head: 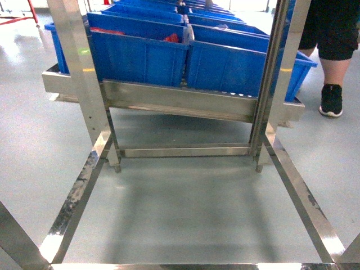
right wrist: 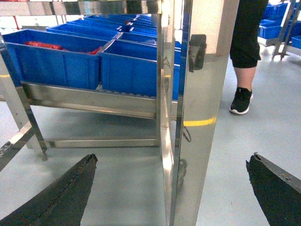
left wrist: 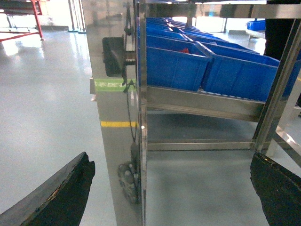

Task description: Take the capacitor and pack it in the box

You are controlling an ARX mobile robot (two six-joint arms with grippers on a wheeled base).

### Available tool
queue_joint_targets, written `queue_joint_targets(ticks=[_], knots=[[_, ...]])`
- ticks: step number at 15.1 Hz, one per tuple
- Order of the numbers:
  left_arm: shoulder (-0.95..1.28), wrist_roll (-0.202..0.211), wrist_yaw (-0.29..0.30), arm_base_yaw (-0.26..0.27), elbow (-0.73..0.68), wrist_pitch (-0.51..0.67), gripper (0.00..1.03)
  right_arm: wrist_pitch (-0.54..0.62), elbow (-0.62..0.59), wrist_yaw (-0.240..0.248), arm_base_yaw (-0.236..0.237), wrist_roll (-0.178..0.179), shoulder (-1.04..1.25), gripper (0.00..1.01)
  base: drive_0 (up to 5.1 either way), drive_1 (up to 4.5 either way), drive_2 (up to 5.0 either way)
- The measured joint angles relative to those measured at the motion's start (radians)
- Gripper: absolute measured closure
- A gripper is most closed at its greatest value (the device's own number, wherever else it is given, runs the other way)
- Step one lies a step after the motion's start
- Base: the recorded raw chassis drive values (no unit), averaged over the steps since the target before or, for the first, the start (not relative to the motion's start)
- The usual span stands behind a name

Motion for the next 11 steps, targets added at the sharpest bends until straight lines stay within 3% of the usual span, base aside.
queue_joint_targets(ticks=[11], knots=[[0.000, 0.000, 0.000, 0.000, 0.000, 0.000, 0.05, 0.000, 0.000, 0.000, 0.000, 0.000, 0.000, 0.03, 0.0, 0.00, 0.0]])
